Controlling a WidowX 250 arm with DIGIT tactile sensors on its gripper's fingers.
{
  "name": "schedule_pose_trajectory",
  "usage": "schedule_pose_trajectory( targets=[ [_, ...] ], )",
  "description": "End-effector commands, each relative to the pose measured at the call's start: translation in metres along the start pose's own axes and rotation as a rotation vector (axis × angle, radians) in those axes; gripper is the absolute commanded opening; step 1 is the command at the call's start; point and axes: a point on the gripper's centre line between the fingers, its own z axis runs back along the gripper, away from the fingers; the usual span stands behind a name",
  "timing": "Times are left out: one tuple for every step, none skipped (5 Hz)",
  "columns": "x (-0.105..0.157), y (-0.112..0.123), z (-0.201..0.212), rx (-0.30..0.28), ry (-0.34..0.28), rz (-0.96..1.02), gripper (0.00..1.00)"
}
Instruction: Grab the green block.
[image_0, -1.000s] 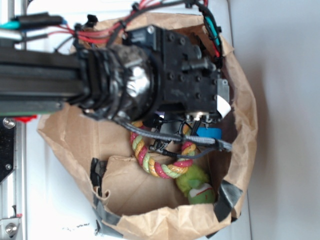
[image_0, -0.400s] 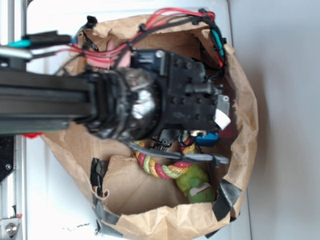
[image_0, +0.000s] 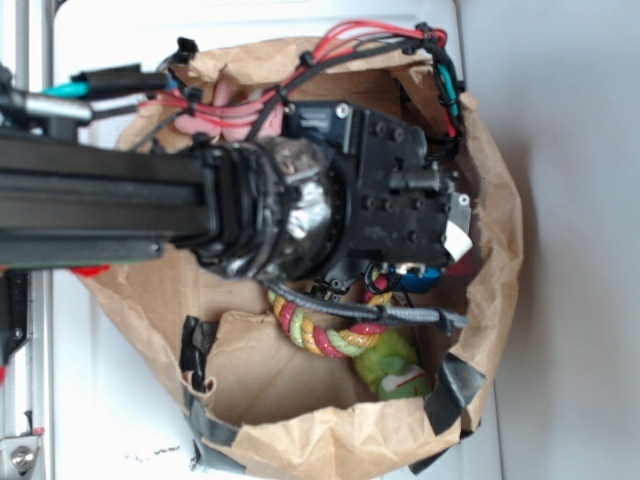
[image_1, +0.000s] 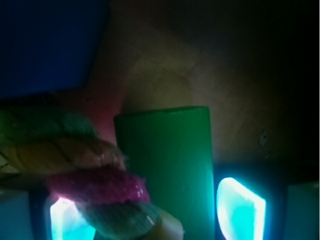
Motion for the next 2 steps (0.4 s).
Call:
schedule_pose_trajectory(
  targets=[
    [0.0063,-0.0054,-0.0002,-0.005,-0.028,0.046,0.0],
    [0.0041,-0.0029,0.0022,-0.005,-0.039,0.054,0.0]
  ],
)
